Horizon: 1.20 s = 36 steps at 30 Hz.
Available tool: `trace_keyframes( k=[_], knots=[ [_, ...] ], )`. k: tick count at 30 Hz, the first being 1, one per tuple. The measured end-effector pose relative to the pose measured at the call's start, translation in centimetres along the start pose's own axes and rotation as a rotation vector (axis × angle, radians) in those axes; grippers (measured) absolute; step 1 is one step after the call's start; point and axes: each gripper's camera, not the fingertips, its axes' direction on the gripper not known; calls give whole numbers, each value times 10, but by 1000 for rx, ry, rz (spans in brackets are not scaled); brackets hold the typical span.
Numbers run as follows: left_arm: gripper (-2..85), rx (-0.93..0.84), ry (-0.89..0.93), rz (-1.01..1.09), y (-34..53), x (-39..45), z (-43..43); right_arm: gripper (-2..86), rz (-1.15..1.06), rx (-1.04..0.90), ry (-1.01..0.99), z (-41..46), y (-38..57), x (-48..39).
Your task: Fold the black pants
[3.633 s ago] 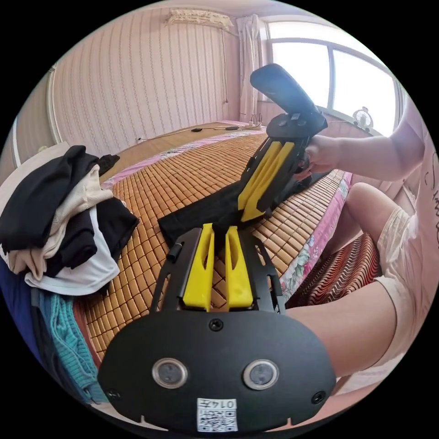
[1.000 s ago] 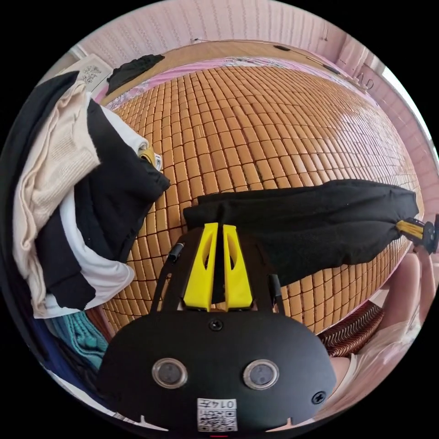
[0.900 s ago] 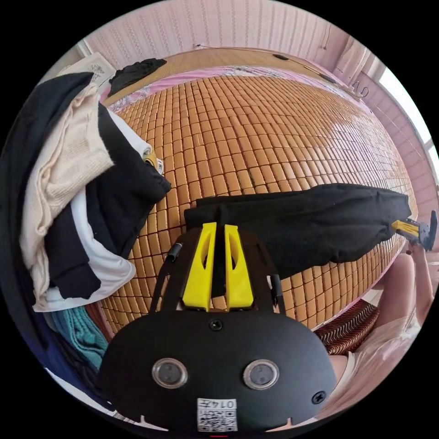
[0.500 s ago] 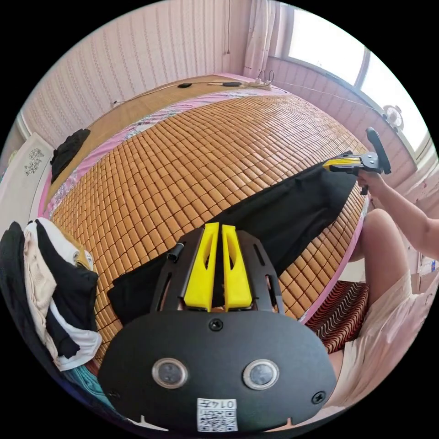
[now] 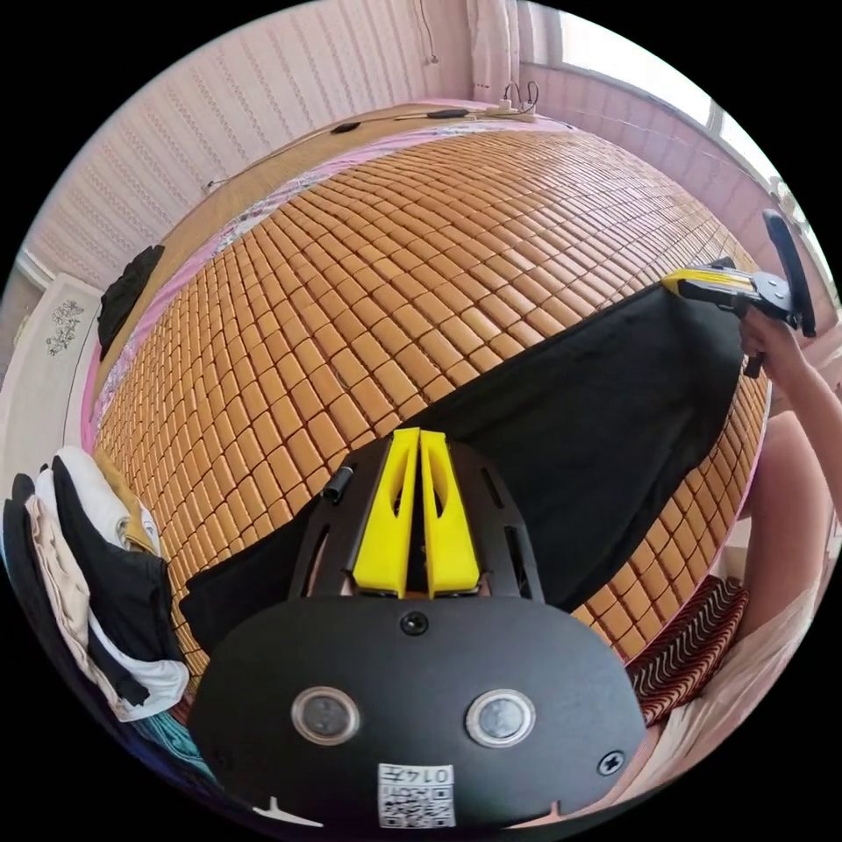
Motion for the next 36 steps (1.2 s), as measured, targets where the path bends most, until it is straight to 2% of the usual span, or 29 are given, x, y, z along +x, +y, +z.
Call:
trace_keyframes(
  k=[2,4,6,8,9,12,13,14,15,17,20,25,29,33,36],
  knots=[
    [-8,-4,38,-53,1,-6,-8,-3,92,42,-50,-16,12,11],
    [-8,54,40,-19,10,2,-26,-3,139,133,-13,-41,31,19],
    [-7,94,50,50,24,17,-42,-3,192,139,128,-61,51,33],
    [-7,79,33,78,49,30,-52,-3,288,86,364,-74,74,64],
    [-7,75,27,73,56,31,-53,-3,320,74,397,-76,79,73],
    [-8,74,14,-26,89,16,-54,-4,446,-18,314,-63,92,114],
    [-8,58,24,-73,100,7,-48,-4,432,-73,277,-52,91,119],
    [-8,-4,45,-124,108,-3,-33,-4,368,-53,328,-51,89,113],
    [-8,-58,81,-130,110,-6,-23,-4,327,-74,354,-48,87,110],
    [-9,-53,160,-137,122,-14,-14,-4,192,-122,453,-40,78,96],
    [-8,-109,165,-84,125,-13,-16,-4,81,-177,497,-33,70,92],
    [-7,-134,170,-70,134,-12,-17,-4,90,-181,419,-34,59,99],
    [-6,-29,176,-145,142,-23,-42,-5,114,-191,438,-36,46,93],
    [1,31,55,-263,163,-57,-60,-3,-14,-33,472,-53,19,47],
    [11,44,-23,-400,181,-98,-59,15,-203,72,339,-50,-16,-16]
  ],
)
